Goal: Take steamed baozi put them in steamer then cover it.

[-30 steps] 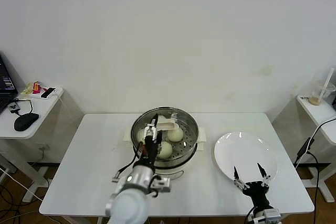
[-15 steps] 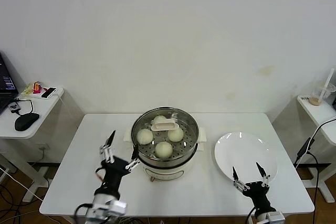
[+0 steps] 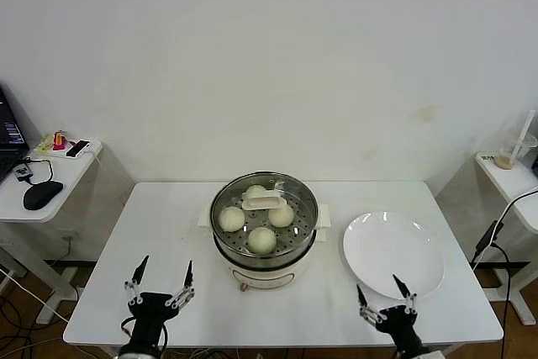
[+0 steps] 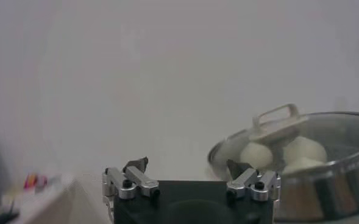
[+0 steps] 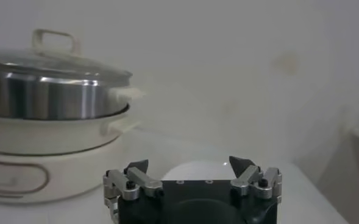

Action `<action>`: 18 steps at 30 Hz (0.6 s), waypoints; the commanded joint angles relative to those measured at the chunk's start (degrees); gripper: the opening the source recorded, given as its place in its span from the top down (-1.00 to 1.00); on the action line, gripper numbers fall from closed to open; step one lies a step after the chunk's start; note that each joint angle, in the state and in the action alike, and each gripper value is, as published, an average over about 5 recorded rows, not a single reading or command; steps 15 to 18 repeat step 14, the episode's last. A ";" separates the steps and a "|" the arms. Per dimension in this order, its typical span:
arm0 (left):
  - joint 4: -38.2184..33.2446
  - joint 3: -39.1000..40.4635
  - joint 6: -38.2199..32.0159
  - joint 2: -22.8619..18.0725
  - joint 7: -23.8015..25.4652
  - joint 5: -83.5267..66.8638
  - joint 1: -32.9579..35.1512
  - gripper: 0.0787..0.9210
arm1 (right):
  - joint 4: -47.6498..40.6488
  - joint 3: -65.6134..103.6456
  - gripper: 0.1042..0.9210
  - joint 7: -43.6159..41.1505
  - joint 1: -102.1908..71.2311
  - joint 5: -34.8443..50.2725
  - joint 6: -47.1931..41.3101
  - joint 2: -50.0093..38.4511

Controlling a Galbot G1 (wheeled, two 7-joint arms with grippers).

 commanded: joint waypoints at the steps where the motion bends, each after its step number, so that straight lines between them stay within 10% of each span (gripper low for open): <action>1: 1.30 -3.18 -4.62 -0.28 -0.87 -7.55 5.32 -0.77 | 4.53 -3.13 -0.76 -1.58 -4.66 2.21 -5.17 -1.13; 18: 0.93 -2.74 -4.12 -1.13 0.55 -10.26 8.59 -0.77 | 6.63 -1.18 -0.76 -1.59 -6.46 4.96 -4.92 -1.62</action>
